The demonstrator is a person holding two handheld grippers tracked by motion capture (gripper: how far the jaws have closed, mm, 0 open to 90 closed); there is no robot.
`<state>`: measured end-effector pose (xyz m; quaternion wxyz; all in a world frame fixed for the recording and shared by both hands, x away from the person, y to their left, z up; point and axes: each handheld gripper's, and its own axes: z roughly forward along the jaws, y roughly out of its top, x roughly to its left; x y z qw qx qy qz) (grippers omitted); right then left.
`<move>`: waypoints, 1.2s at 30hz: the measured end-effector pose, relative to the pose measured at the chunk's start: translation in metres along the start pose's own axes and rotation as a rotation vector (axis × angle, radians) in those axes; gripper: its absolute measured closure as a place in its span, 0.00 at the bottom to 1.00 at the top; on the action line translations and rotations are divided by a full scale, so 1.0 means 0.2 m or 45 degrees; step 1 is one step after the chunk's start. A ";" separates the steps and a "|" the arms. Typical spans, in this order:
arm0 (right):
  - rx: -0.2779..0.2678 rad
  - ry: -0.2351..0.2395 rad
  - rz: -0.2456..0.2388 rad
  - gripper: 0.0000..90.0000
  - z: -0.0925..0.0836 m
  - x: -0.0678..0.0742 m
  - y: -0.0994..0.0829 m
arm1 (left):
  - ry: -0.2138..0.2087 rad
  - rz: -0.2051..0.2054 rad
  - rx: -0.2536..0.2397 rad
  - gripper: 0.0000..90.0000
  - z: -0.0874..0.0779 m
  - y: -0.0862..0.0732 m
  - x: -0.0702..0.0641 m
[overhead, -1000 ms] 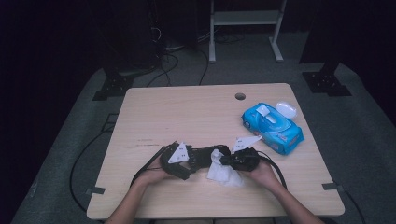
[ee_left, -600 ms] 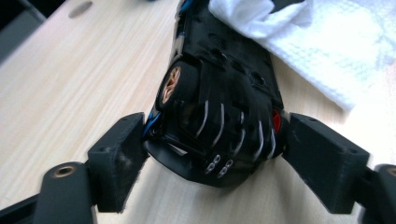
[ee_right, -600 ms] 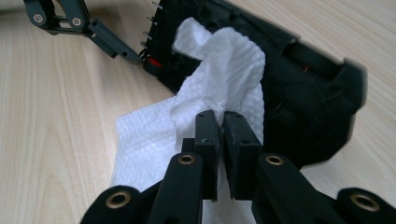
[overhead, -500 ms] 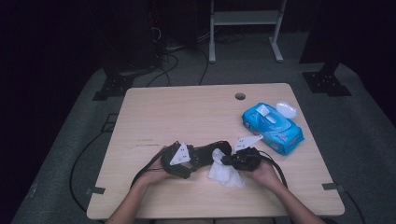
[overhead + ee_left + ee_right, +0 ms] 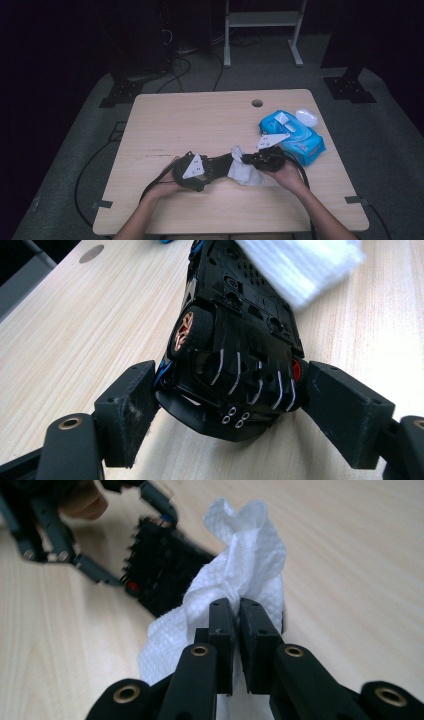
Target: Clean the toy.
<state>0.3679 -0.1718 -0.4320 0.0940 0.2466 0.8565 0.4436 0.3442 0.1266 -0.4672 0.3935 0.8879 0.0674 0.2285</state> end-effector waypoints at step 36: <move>0.101 0.077 -0.129 0.66 0.10 -0.08 0.02 | -0.124 -0.236 -0.042 0.25 0.01 -0.02 0.07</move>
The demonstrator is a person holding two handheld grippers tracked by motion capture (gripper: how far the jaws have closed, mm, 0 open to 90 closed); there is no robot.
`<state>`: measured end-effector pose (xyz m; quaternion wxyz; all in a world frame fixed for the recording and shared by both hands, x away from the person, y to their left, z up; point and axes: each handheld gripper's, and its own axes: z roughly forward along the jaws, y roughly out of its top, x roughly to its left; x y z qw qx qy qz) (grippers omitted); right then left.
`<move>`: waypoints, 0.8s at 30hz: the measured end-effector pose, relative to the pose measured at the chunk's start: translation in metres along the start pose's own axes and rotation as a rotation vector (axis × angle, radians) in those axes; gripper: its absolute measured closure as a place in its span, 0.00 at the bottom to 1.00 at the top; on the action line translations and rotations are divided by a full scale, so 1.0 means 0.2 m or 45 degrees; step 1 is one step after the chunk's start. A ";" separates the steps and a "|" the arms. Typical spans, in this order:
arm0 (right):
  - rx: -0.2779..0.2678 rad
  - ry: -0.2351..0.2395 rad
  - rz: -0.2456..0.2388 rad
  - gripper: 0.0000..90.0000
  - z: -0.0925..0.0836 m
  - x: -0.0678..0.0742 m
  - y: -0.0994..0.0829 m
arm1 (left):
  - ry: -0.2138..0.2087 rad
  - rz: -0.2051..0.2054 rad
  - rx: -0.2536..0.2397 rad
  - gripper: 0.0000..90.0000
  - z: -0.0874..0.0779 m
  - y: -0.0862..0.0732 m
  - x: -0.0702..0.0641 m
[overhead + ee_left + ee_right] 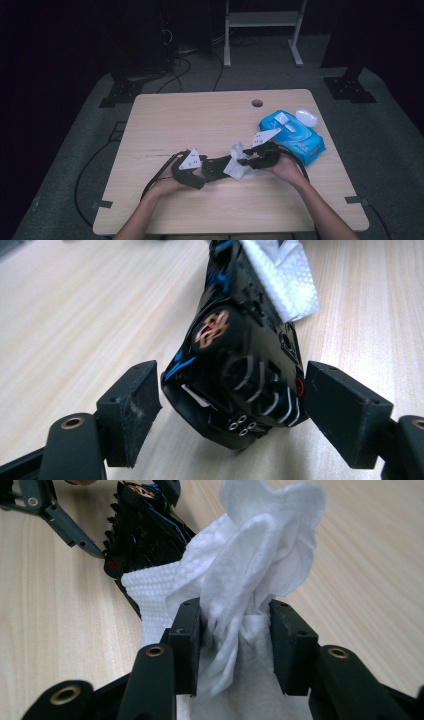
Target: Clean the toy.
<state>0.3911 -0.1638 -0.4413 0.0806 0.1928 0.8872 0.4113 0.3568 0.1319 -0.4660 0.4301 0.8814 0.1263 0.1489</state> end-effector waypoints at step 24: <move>-0.134 -0.053 -0.022 0.74 -0.11 0.09 0.02 | -0.027 0.012 -0.009 0.52 0.01 0.00 -0.03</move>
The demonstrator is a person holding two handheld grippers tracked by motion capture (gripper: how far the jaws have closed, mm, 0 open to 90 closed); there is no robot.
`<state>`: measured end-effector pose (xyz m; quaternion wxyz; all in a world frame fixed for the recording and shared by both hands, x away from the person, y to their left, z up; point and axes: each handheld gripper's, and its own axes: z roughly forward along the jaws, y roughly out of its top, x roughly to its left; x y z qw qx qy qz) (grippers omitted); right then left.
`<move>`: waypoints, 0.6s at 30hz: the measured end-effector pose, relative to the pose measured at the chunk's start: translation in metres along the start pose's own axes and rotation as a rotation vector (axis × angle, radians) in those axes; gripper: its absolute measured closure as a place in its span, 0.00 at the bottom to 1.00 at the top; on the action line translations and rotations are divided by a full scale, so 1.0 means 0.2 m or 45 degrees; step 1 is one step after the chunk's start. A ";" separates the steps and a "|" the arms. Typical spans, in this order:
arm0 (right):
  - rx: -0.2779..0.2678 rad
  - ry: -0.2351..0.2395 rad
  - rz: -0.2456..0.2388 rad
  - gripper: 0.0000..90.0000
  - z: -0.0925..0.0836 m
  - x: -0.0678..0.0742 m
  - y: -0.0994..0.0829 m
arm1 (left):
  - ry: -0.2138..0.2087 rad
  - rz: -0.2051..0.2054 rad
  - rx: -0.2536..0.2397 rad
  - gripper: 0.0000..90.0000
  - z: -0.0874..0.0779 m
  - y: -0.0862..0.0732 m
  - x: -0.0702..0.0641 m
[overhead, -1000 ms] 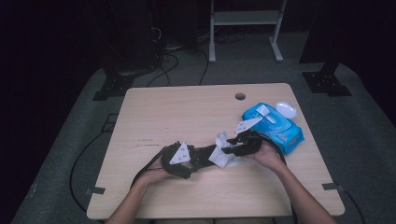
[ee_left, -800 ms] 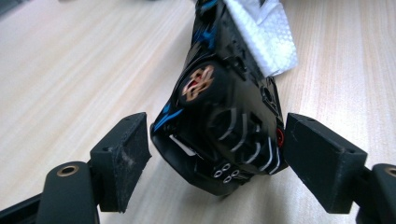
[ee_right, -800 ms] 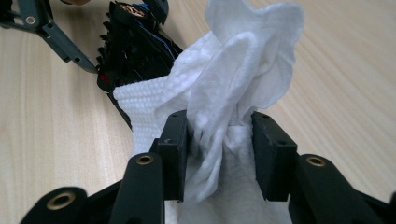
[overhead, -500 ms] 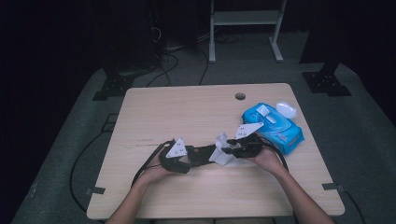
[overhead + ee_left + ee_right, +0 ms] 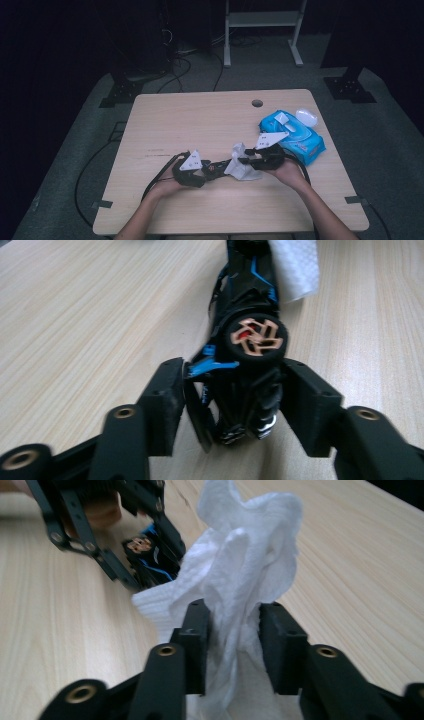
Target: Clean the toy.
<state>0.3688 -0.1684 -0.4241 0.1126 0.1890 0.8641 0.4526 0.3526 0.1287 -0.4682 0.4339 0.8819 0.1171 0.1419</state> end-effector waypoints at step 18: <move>-0.047 -0.110 0.081 0.93 0.11 0.09 0.05 | 0.006 -0.027 -0.005 0.62 -0.01 -0.02 -0.01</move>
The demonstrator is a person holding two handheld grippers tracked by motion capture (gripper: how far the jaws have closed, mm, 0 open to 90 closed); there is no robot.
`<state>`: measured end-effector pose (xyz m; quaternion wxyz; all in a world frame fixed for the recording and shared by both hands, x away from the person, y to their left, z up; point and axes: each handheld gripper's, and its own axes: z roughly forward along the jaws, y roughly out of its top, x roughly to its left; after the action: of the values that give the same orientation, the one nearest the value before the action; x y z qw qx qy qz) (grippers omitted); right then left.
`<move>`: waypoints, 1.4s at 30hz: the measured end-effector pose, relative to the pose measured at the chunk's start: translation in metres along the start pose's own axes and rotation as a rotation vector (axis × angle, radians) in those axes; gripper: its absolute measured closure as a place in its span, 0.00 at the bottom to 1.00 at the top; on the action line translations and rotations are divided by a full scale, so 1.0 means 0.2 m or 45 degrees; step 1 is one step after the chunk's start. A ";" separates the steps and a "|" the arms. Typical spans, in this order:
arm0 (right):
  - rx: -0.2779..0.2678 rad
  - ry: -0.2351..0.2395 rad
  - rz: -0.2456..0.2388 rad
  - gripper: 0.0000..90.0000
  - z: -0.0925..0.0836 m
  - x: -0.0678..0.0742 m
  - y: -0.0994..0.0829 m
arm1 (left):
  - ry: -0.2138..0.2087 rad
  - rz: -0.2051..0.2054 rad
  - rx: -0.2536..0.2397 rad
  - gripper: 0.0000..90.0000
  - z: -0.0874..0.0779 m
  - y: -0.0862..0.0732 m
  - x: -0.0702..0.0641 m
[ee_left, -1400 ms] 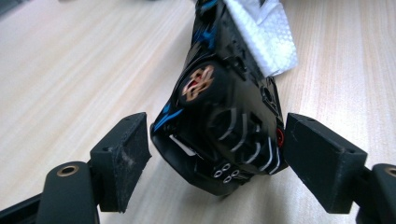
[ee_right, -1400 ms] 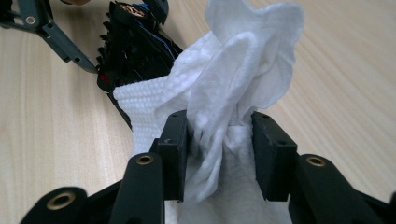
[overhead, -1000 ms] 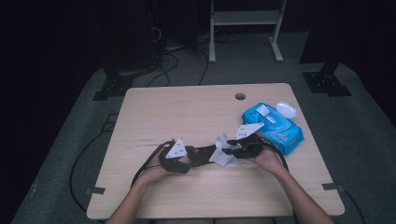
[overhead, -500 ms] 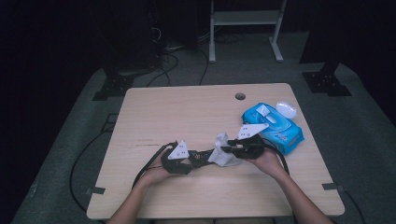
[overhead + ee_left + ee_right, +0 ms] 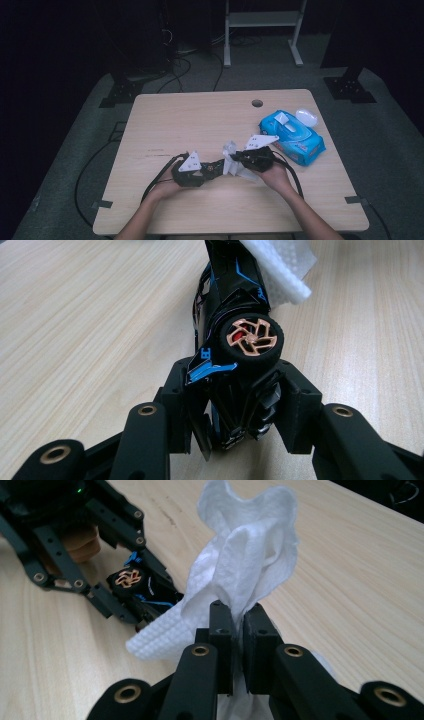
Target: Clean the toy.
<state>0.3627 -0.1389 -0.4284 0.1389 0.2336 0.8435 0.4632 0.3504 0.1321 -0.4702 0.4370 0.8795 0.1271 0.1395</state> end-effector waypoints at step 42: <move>0.037 0.054 0.009 0.92 0.13 0.10 0.08 | 0.005 0.009 -0.009 0.63 0.00 0.00 0.00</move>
<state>0.3617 -0.1010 -0.4286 0.1159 0.2287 0.8520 0.4564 0.3494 0.1320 -0.4690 0.4392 0.8781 0.1244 0.1431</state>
